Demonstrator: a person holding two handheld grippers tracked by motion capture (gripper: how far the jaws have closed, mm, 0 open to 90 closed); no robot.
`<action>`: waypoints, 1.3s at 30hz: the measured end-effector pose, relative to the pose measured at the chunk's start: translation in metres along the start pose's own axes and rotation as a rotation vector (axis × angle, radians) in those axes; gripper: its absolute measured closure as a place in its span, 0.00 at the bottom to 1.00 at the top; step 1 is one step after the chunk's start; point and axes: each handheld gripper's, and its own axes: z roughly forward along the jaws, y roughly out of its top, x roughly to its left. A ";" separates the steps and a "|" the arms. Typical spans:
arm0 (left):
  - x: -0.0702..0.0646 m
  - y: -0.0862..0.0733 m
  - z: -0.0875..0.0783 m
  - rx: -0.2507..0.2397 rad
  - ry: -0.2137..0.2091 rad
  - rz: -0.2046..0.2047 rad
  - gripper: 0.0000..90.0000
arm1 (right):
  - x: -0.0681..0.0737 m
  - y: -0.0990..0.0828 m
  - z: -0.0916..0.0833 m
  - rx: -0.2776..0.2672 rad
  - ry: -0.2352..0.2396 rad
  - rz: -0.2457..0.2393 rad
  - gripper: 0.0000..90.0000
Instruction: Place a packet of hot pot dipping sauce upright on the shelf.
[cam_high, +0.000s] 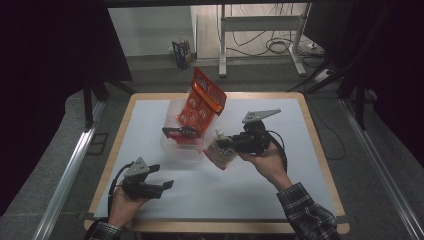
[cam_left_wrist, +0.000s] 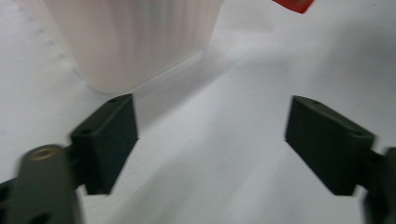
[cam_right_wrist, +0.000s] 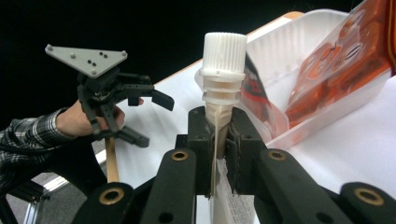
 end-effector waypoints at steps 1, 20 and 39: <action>-0.001 0.000 -0.001 -0.006 0.000 0.009 0.12 | -0.002 0.003 0.000 -0.004 0.000 0.001 0.89; -0.006 0.001 -0.003 -0.045 0.028 0.079 0.02 | -0.012 0.027 0.028 -0.005 0.030 -0.021 0.89; -0.008 0.001 -0.001 -0.027 0.046 0.103 0.02 | -0.013 0.041 0.046 -0.009 0.037 -0.043 0.89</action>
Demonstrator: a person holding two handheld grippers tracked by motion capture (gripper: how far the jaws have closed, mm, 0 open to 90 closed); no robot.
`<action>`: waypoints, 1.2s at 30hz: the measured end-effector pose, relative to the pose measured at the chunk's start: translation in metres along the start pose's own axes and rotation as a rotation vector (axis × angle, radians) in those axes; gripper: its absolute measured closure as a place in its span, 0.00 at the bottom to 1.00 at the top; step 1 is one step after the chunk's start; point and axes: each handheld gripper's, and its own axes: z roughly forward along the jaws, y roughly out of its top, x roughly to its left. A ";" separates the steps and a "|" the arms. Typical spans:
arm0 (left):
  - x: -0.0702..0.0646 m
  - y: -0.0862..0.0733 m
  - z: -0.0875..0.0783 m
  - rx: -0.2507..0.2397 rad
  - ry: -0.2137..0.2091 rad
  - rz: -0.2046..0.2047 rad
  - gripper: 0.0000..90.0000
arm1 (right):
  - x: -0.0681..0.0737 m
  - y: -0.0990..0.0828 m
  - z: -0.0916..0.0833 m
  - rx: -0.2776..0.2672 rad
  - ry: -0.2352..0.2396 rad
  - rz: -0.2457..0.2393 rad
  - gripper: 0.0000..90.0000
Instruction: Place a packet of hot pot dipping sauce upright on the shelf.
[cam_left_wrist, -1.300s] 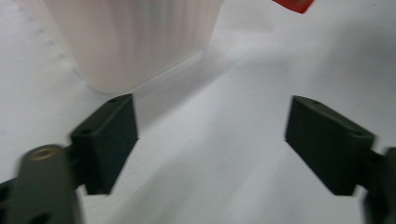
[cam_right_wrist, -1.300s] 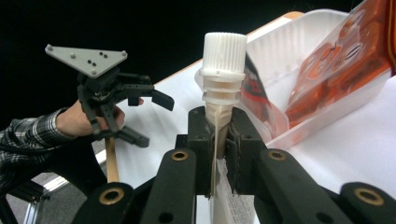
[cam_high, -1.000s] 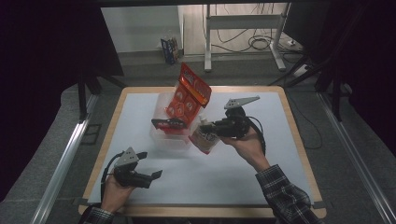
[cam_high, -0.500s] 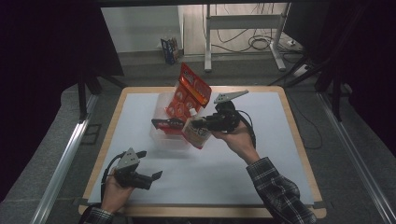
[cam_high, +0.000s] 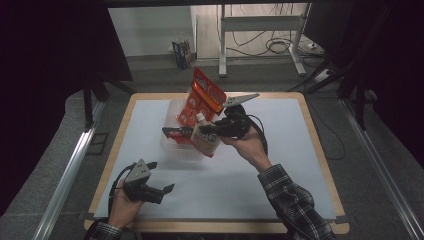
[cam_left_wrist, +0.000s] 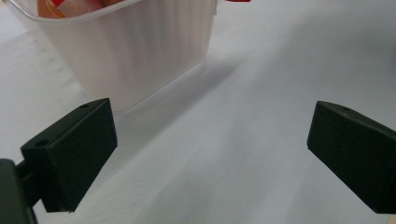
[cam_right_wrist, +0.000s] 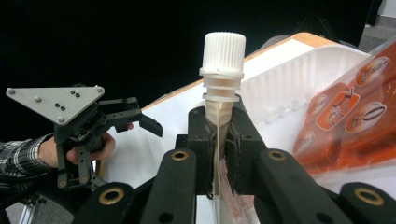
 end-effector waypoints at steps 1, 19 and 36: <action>0.000 0.000 0.000 0.000 0.000 0.001 0.02 | 0.000 0.001 0.001 0.000 0.002 -0.002 0.89; -0.001 0.000 -0.001 -0.012 -0.004 0.004 0.02 | 0.003 0.015 0.027 0.017 0.011 -0.032 0.89; -0.002 0.001 -0.002 -0.016 -0.007 0.009 0.02 | 0.009 0.022 0.060 0.044 0.027 -0.053 0.89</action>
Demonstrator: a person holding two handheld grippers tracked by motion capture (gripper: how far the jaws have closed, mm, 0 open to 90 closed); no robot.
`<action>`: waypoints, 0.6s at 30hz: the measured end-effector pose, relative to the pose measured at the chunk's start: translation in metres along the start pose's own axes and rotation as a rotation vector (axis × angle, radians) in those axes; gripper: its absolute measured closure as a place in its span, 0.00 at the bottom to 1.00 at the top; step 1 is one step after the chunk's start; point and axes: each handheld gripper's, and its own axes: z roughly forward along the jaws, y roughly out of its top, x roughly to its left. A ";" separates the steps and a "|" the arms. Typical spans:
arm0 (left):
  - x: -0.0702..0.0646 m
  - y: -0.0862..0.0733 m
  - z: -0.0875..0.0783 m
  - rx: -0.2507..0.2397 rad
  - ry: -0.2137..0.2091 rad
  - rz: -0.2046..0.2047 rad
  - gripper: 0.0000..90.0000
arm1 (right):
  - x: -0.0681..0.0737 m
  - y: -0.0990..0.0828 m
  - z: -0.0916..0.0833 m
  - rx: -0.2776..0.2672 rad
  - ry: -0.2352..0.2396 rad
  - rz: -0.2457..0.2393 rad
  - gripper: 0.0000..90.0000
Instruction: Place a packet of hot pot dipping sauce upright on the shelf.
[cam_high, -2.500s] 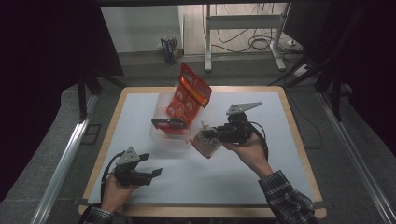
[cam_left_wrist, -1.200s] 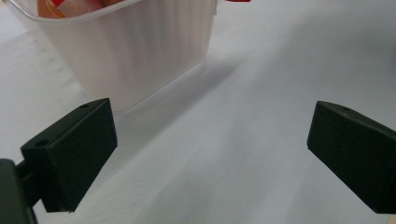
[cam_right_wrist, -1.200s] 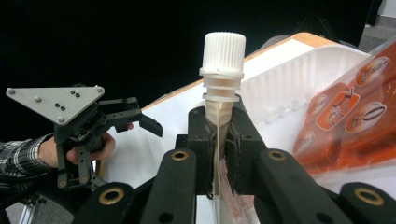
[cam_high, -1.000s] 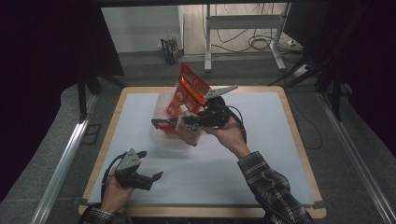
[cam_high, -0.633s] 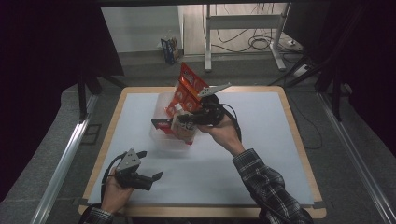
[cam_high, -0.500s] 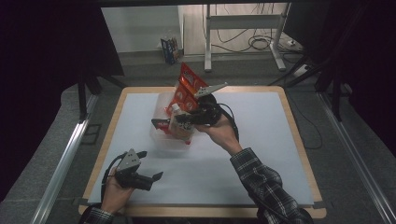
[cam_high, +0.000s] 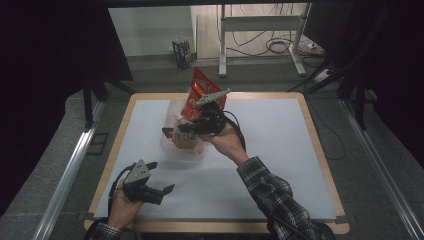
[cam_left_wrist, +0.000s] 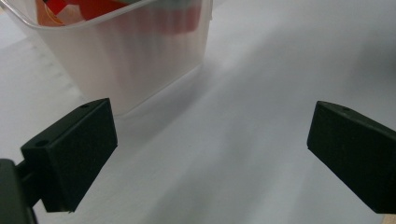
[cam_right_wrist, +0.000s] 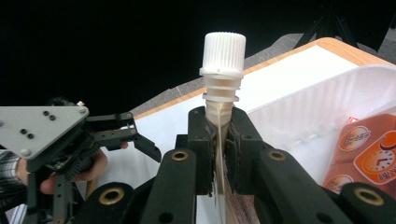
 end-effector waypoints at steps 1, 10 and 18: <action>0.000 0.000 0.000 0.000 0.000 0.000 0.02 | 0.000 0.000 0.002 0.003 0.001 0.000 0.89; -0.001 0.000 0.000 -0.006 -0.004 0.006 0.02 | -0.001 -0.002 0.014 0.029 0.001 -0.010 0.89; -0.001 0.000 0.000 -0.004 -0.004 0.008 0.02 | -0.003 -0.008 0.024 0.061 -0.006 -0.011 0.89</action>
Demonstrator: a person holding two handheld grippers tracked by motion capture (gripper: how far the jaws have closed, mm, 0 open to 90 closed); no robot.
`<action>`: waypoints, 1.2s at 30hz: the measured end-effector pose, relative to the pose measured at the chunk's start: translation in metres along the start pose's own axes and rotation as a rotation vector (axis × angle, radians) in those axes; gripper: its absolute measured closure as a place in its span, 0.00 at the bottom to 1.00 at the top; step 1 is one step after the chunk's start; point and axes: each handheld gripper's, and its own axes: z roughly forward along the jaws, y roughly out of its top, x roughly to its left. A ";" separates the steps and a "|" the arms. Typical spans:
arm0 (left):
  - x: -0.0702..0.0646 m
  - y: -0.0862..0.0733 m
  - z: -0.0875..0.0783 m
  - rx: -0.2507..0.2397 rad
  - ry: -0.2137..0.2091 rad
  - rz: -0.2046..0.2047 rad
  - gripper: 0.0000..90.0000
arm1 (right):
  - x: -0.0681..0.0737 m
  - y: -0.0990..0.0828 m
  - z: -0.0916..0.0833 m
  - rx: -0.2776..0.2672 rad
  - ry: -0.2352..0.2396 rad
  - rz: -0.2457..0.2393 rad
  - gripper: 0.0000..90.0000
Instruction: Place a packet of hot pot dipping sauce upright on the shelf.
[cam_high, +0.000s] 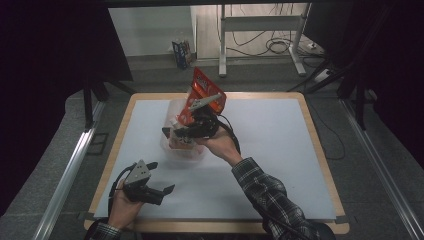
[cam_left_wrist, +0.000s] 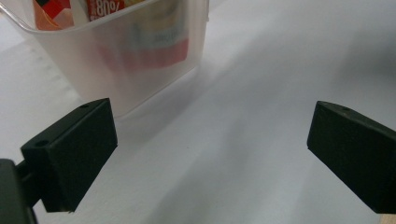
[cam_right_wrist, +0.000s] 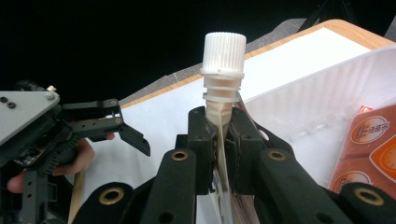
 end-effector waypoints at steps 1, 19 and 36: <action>0.000 0.000 0.000 0.000 -0.001 0.000 0.02 | 0.000 0.000 0.001 0.002 -0.002 0.000 0.89; -0.001 0.000 0.001 0.008 0.002 0.006 0.02 | 0.003 -0.008 0.023 0.037 -0.039 -0.043 0.89; -0.002 0.000 0.002 0.013 0.001 0.011 0.01 | 0.011 -0.006 0.038 0.047 -0.079 -0.081 0.88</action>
